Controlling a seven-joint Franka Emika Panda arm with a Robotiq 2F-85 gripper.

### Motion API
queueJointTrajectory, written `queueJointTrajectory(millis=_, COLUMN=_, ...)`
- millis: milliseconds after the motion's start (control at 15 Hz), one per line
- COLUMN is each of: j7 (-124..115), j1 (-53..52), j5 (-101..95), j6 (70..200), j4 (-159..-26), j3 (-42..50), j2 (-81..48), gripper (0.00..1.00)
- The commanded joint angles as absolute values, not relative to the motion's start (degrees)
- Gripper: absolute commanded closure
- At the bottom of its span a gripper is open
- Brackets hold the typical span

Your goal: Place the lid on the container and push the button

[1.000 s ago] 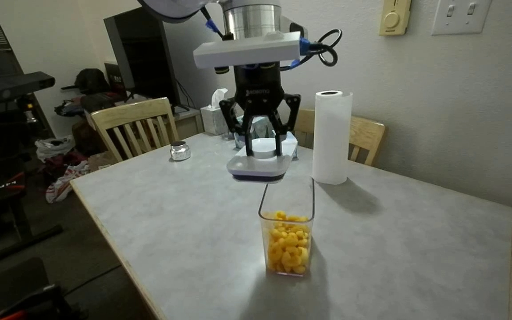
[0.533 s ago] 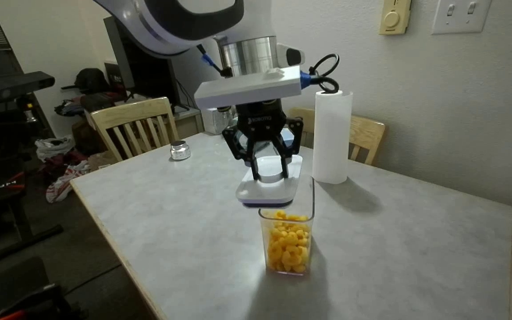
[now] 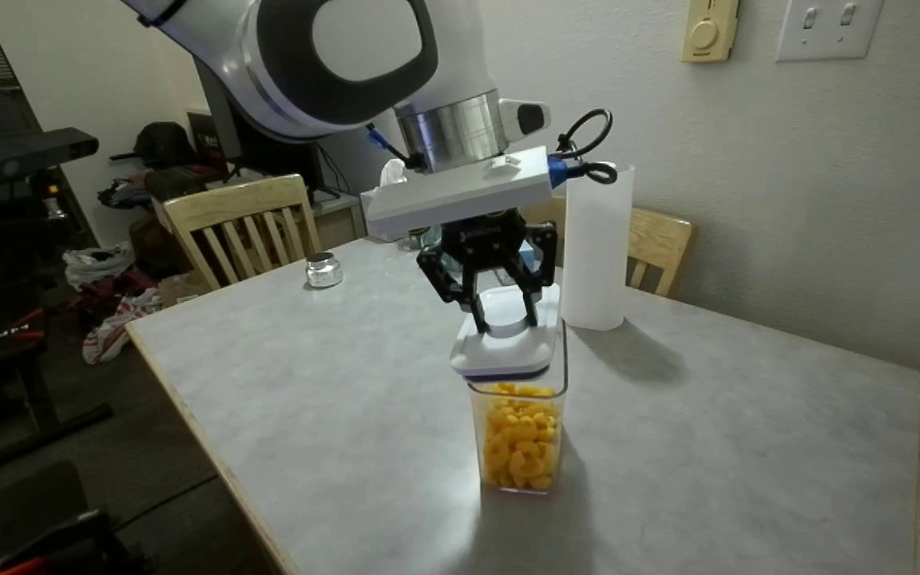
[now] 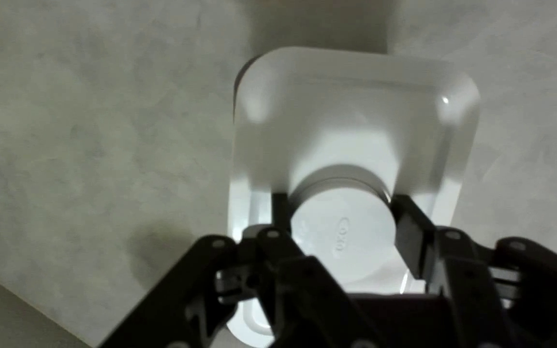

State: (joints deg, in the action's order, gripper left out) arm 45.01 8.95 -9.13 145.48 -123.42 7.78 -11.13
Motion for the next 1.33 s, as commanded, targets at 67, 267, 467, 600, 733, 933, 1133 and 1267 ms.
queueJointTrajectory(millis=67, j7=47.9, j1=11.1, j5=-8.9, j6=149.5, j4=-123.0, j3=7.3, j2=-12.2, gripper=0.71)
queueJointTrajectory(millis=267, j7=51.1, j1=12.2, j5=-6.8, j6=150.8, j4=-122.6, j3=6.6, j2=-13.0, gripper=0.71)
queueJointTrajectory(millis=467, j7=57.9, j1=13.9, j5=-0.9, j6=151.1, j4=-122.6, j3=4.8, j2=-13.9, gripper=0.71)
queueJointTrajectory(millis=600, j7=63.1, j1=15.1, j5=4.8, j6=150.3, j4=-122.5, j3=3.3, j2=-14.3, gripper=0.71)
queueJointTrajectory(millis=733, j7=67.0, j1=15.7, j5=8.9, j6=149.2, j4=-122.1, j3=2.3, j2=-14.4, gripper=0.71)
queueJointTrajectory(millis=933, j7=67.7, j1=15.1, j5=8.9, j6=146.7, j4=-121.6, j3=3.2, j2=-14.3, gripper=0.71)
queueJointTrajectory(millis=1133, j7=64.7, j1=14.0, j5=4.7, j6=143.0, j4=-120.9, j3=4.9, j2=-13.6, gripper=0.71)
queueJointTrajectory(millis=1267, j7=63.2, j1=13.7, j5=2.0, j6=140.9, j4=-120.2, j3=5.6, j2=-13.4, gripper=0.71)
